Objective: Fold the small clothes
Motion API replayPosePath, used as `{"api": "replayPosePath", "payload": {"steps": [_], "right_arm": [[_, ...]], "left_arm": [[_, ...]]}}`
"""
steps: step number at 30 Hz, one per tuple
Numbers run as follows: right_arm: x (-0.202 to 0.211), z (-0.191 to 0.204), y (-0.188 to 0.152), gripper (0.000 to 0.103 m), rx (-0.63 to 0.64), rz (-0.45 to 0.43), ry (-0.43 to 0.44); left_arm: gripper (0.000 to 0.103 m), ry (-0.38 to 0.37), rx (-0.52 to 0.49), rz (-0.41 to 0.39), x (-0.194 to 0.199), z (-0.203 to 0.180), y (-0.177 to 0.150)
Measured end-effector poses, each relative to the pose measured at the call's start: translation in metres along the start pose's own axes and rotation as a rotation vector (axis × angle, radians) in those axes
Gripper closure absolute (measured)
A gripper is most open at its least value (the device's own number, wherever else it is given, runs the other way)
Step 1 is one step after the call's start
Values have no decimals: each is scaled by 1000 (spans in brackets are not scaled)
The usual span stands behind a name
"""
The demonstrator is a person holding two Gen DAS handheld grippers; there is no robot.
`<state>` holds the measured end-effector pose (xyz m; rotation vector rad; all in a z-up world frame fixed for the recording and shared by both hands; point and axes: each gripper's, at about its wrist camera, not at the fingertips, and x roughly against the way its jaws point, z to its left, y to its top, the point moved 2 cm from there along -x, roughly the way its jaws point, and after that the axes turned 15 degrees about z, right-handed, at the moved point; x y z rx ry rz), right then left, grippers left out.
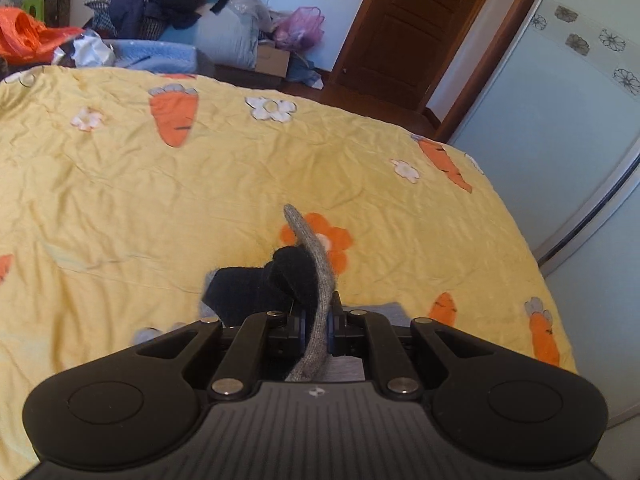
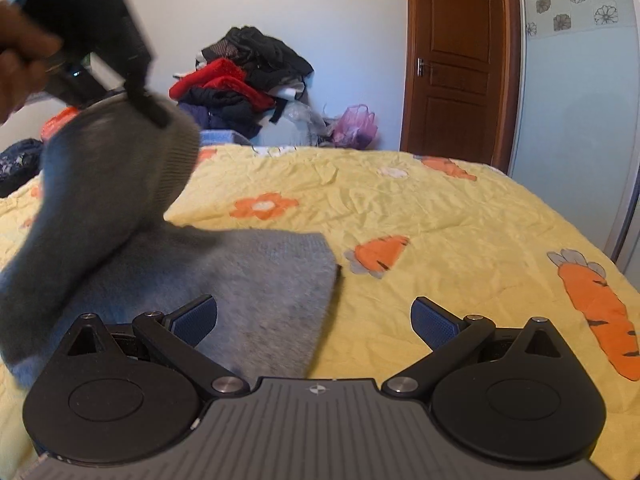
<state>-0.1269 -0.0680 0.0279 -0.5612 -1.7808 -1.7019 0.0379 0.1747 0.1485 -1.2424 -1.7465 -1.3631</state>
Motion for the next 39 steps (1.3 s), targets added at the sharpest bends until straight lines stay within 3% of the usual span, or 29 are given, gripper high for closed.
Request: {"api": "replayPosePath", "payload": {"steps": [6, 12, 17, 19, 20, 22, 23, 24, 28, 31, 34, 37, 39], "right_arm": [[8, -30, -11, 0, -84, -12, 20], [13, -54, -19, 0, -131, -20, 27], [16, -68, -23, 0, -186, -14, 39], [16, -66, -26, 0, -134, -9, 3], [17, -67, -29, 0, -135, -13, -9], [17, -72, -30, 0, -148, 5, 23], [18, -73, -30, 0, -154, 4, 34], [20, -73, -30, 0, -152, 0, 27], [27, -72, -29, 0, -132, -1, -6], [33, -73, -29, 0, -139, -5, -19], [36, -73, -27, 0, -145, -6, -19], [40, -70, -25, 0, -133, -12, -24], [42, -69, -22, 0, -132, -17, -30]], "left_arm": [[95, 57, 11, 79, -43, -62, 0], [95, 116, -3, 174, -95, -117, -20], [93, 218, -22, 228, -140, -148, -44], [90, 258, -49, 249, -154, -154, -55], [85, 268, -75, 240, -156, -158, -59], [51, 249, -95, 220, -150, -163, -65], [11, 215, -126, 223, -146, -168, -69], [0, 169, -158, 230, -142, -173, -73], [0, 128, -219, 199, -107, -183, -91], [0, 86, -201, 131, -69, -170, -100], [0, 83, -122, 51, -35, -132, -101], [0, 16, -10, 95, -26, -85, -103], [0, 13, -1, 103, -26, -69, -113]]}}
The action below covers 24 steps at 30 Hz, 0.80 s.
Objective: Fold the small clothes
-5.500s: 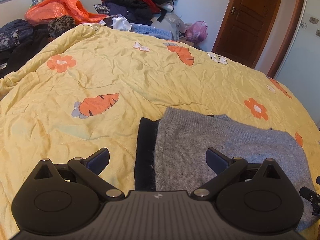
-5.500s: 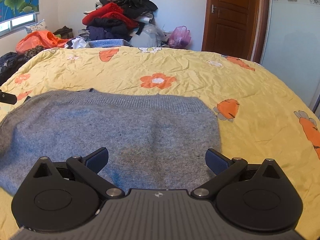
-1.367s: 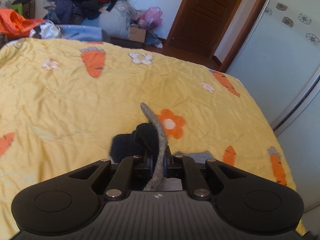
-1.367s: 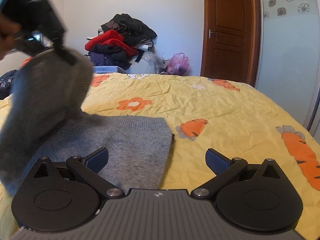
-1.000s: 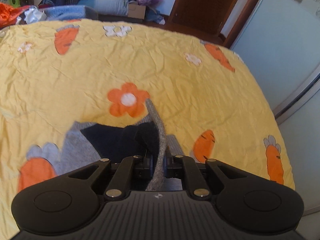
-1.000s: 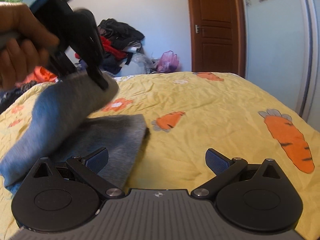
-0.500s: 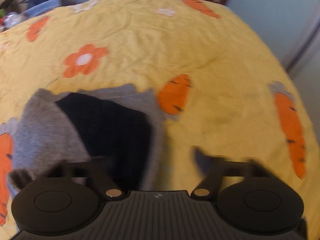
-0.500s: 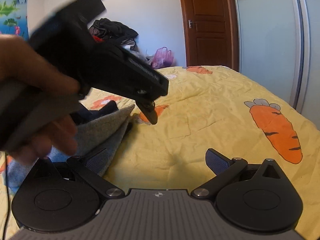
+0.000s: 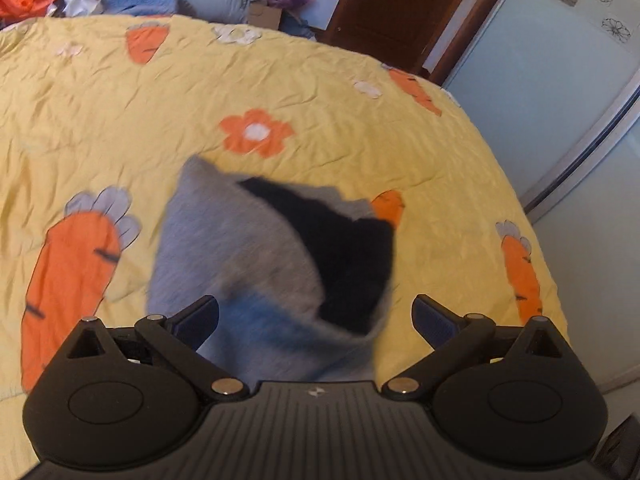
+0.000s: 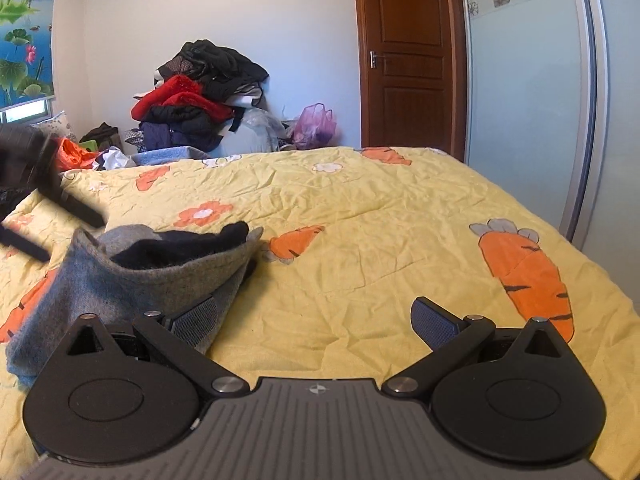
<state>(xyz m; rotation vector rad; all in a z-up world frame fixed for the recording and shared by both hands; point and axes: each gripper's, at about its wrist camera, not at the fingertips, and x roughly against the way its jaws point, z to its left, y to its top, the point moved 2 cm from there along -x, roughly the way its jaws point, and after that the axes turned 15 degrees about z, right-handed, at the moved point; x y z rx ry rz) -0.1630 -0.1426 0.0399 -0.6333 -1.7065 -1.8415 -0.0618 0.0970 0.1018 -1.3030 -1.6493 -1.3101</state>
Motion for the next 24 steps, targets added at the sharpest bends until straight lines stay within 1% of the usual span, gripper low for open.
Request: {"api": "replayPosePath", "payload": {"steps": [2, 3, 5, 6, 7, 8, 10, 11, 12, 13, 17, 18, 19, 20, 21, 24], "right_arm": [[2, 1, 3, 0, 1, -3, 1], [4, 1, 5, 0, 2, -2, -3], [7, 2, 7, 0, 5, -10, -9], [9, 3, 8, 0, 11, -11, -7], [10, 4, 8, 0, 20, -11, -7], [11, 4, 9, 0, 27, -12, -14], [11, 4, 11, 0, 39, -13, -31], [11, 4, 13, 0, 43, -10, -38], [12, 4, 14, 0, 47, -9, -42], [13, 4, 15, 0, 49, -13, -45], [14, 5, 24, 0, 49, -3, -38], [14, 7, 25, 0, 52, 7, -29], [13, 10, 27, 0, 54, 13, -17], [11, 14, 28, 0, 52, 19, -7], [9, 19, 28, 0, 52, 29, -3], [8, 38, 27, 0, 75, 33, 8]], "left_arm": [[0, 10, -7, 11, -9, 9, -14], [0, 6, -12, 37, -16, 11, -19], [2, -28, 11, 49, -25, 16, -30], [16, -45, 0, 54, -29, 15, -33], [27, -49, -14, 55, -31, 14, -40], [47, -33, -21, 58, -34, 11, -44], [48, -48, -36, 51, -36, 7, -52], [52, -51, -51, 51, -37, 3, -57], [59, -47, -71, 52, -38, 0, -61], [60, -39, -90, 53, -39, -4, -67], [60, -32, -131, 43, -43, -14, -90], [56, -31, -131, 35, -45, -15, -96], [46, -31, -131, 33, -47, -16, -101], [13, -34, -144, 44, -50, -18, -107], [0, -39, -157, 42, -50, -20, -113], [0, 5, -217, 13, -34, -19, -137]]}}
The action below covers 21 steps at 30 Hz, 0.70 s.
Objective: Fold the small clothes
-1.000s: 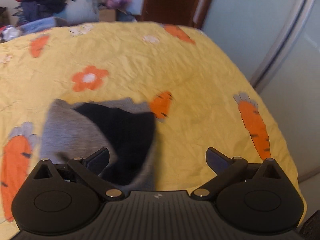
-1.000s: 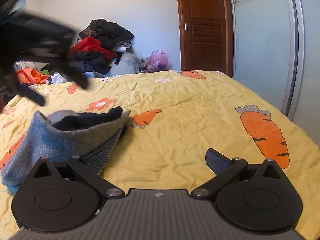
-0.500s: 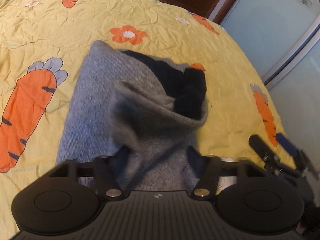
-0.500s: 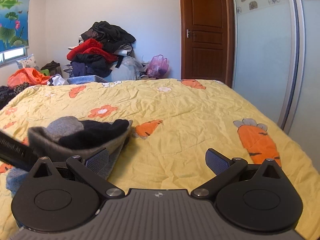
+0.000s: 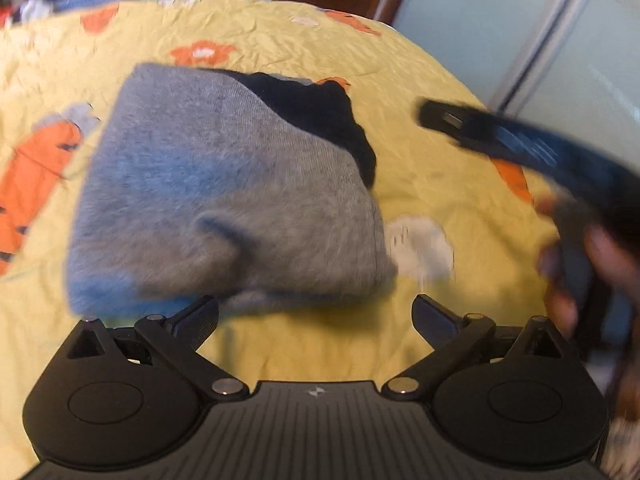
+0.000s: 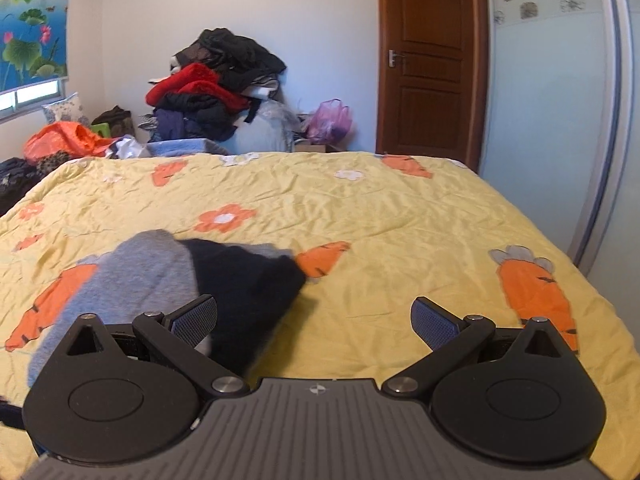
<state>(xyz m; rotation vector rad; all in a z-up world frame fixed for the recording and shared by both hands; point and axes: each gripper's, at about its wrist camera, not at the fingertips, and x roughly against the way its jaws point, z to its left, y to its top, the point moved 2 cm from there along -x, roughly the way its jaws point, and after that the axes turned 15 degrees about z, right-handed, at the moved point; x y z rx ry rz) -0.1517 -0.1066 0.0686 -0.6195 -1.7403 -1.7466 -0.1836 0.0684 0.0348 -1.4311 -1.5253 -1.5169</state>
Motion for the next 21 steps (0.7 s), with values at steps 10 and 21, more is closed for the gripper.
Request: {"api": "replayPosePath", "payload": {"steps": [10, 21], "right_arm": [[-12, 80, -12, 0, 300, -22, -106], [-94, 44, 35, 0, 133, 115, 139]], "left_arm": [[0, 146, 47, -239, 66, 89, 15], [0, 74, 111, -67, -7, 143, 163]]}}
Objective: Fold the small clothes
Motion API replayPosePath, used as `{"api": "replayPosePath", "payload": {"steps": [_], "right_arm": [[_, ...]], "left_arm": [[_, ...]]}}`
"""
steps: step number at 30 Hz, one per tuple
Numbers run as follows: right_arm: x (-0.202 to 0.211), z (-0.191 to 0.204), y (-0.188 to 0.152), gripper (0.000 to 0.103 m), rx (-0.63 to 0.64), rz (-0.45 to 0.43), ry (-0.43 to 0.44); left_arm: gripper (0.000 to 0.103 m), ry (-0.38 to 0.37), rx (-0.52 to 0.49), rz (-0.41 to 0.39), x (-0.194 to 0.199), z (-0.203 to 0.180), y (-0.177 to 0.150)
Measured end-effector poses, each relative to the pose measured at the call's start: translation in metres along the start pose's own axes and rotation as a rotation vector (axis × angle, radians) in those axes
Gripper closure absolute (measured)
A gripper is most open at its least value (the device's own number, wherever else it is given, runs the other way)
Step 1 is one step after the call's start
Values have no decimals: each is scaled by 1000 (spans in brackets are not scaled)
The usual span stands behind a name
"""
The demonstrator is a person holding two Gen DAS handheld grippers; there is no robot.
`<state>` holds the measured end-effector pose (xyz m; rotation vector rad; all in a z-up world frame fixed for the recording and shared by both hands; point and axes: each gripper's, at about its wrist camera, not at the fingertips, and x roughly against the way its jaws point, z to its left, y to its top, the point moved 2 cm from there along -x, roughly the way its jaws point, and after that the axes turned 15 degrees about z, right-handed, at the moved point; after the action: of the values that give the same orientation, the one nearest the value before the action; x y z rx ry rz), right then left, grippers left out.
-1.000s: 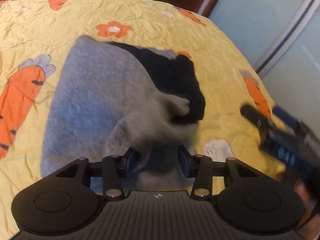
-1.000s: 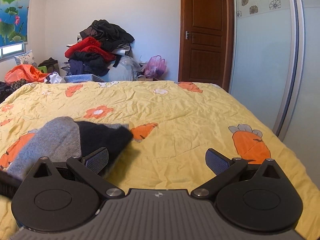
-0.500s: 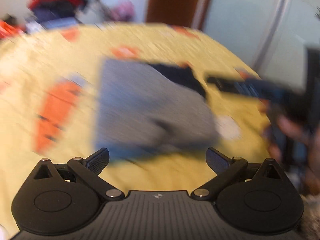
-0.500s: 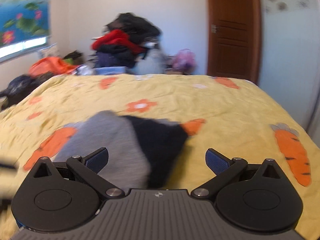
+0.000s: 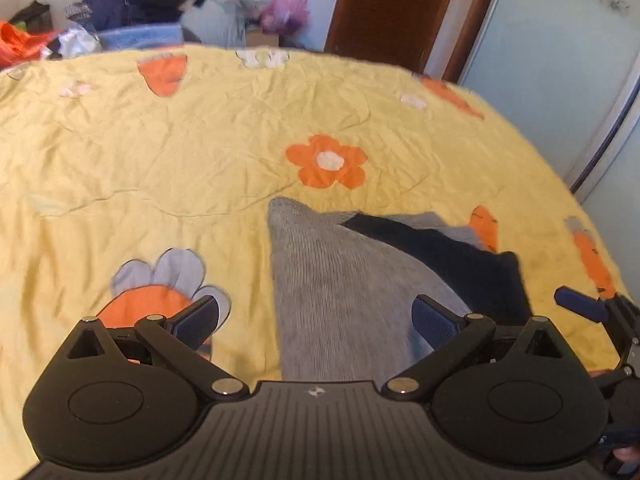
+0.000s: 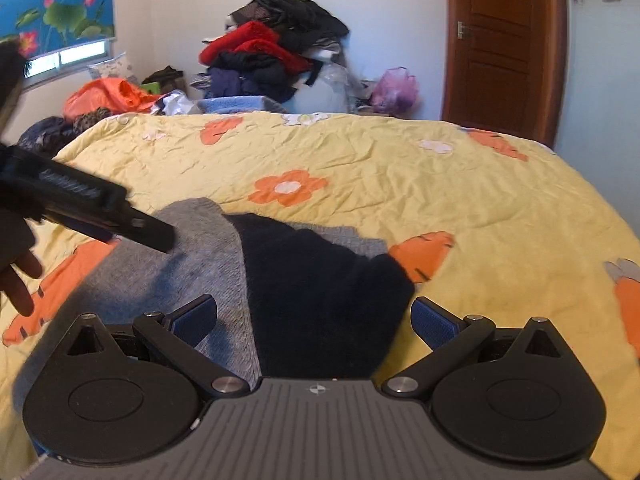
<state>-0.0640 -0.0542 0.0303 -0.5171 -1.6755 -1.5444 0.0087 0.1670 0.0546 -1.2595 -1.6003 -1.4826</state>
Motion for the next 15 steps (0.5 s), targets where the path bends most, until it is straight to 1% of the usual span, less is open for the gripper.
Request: {"api": "replayPosePath", "payload": {"steps": [1, 2, 3, 4, 7, 8, 9, 10, 12, 13, 15], "right_arm": [[-7, 4, -1, 0, 24, 17, -17], [-12, 9, -2, 0, 41, 23, -39], [-15, 12, -4, 0, 47, 18, -52], [-18, 16, -5, 0, 48, 16, -61], [-28, 17, -4, 0, 37, 24, -53], [-32, 15, -2, 0, 24, 30, -38], [-34, 12, 0, 1, 12, 30, -19], [-36, 10, 1, 1, 5, 27, -4], [-40, 8, 4, 3, 7, 17, 15], [-41, 8, 6, 6, 13, 13, 26], [-44, 9, 12, 6, 27, 8, 27]], "left_arm": [[0, -32, 4, 34, -9, 0, 4], [0, -46, -9, 68, -21, -2, 5], [0, -13, -24, 88, -30, -5, 6], [0, 20, -35, 92, -37, -8, 6], [0, -10, -7, 62, -45, -5, 3], [7, -21, 0, 57, -46, -2, 2], [22, -42, -5, 57, -47, -1, 1], [28, -68, 1, 62, -46, 1, 2], [50, -67, 20, 60, -42, 1, 7], [53, -67, 23, 56, -40, 2, 10], [56, -82, 22, 60, -39, 6, 13]]}}
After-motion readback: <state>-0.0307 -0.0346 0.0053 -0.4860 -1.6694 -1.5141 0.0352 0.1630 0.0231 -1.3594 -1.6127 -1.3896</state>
